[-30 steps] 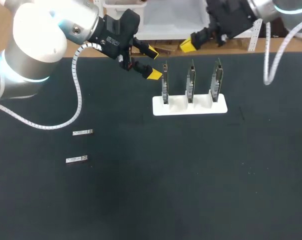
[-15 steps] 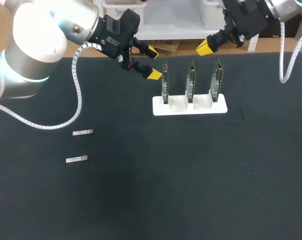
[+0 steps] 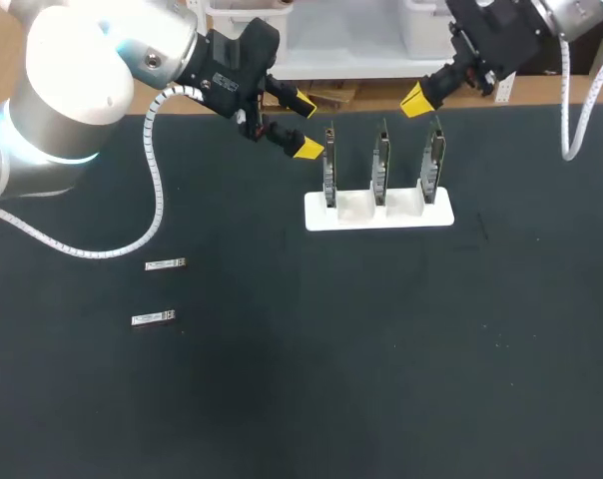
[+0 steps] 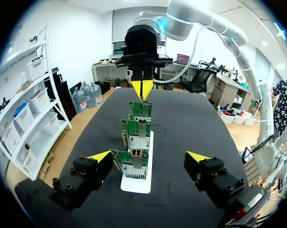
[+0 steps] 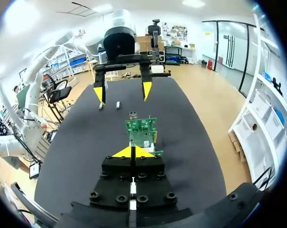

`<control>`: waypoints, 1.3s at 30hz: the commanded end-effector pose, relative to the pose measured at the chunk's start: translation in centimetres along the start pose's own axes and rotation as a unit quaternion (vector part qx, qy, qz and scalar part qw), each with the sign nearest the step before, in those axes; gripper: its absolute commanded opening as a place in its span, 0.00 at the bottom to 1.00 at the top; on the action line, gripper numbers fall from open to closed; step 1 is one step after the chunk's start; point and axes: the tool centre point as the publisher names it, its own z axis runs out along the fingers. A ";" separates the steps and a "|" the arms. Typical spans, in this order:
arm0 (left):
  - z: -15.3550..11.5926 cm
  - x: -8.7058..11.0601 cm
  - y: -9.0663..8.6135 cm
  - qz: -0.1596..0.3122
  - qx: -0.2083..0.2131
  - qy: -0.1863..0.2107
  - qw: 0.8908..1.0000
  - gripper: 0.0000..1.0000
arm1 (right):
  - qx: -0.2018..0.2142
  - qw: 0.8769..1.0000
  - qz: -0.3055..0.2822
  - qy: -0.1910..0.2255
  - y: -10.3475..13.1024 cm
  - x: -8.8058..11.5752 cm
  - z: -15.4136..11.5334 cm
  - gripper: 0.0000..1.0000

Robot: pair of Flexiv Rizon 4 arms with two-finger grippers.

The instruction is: Pick up the optical module with the left hand, and insert it into the network port with the right hand.

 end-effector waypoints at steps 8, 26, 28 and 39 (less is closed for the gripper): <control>0.0 -0.1 -0.1 -0.002 -0.001 0.003 1.000 1.00 | 0.003 1.000 0.010 -0.009 -0.1 0.1 0.6 0.00; 0.0 -0.1 -0.1 -0.002 -0.001 0.003 1.000 1.00 | 0.003 1.000 0.013 -0.003 -0.6 0.3 1.0 0.00; 0.0 -0.1 -0.1 -0.002 -0.001 0.003 1.000 1.00 | 0.004 1.000 0.013 -0.003 -0.6 0.3 0.9 0.00; 0.0 -0.1 -0.1 -0.002 -0.001 0.003 1.000 1.00 | 0.007 1.000 0.010 0.002 -0.5 0.4 0.9 0.00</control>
